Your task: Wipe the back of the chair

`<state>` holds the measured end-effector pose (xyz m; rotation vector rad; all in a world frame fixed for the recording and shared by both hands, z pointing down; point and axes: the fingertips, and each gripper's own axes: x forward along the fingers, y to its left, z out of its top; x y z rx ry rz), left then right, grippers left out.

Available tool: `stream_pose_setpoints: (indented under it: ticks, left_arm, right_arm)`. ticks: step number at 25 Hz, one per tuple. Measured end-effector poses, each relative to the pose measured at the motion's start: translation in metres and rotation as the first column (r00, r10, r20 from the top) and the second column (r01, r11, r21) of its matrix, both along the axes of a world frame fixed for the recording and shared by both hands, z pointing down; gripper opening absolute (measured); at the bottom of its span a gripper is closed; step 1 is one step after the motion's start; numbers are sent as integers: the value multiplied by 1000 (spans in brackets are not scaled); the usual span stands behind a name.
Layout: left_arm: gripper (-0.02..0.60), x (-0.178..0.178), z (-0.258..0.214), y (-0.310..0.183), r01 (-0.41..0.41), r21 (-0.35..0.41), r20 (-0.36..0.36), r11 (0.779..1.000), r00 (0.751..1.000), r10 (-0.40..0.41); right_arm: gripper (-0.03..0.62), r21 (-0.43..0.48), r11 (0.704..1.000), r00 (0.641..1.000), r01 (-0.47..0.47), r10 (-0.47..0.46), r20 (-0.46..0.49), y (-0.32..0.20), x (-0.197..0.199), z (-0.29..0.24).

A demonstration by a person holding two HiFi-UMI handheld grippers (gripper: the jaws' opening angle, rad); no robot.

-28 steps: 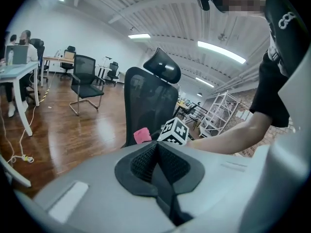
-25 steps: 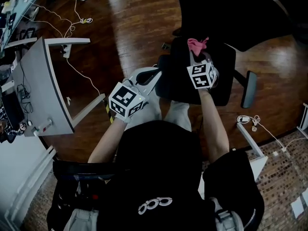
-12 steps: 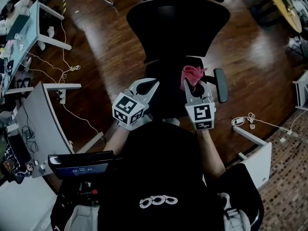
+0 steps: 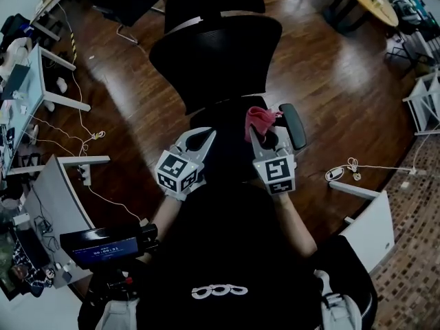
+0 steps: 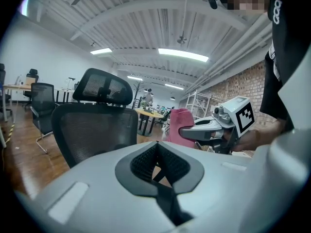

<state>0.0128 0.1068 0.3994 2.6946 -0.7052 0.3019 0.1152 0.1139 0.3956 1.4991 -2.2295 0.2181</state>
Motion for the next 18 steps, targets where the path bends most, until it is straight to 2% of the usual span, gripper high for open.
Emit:
stream_pose_setpoints:
  ticks: [18]
  left_arm:
    - [-12,0,2,-9,23,20,2,1000,1000,-23]
  right_arm:
    - [49,-2,1000,1000,14,-14,13,-4,-2,8]
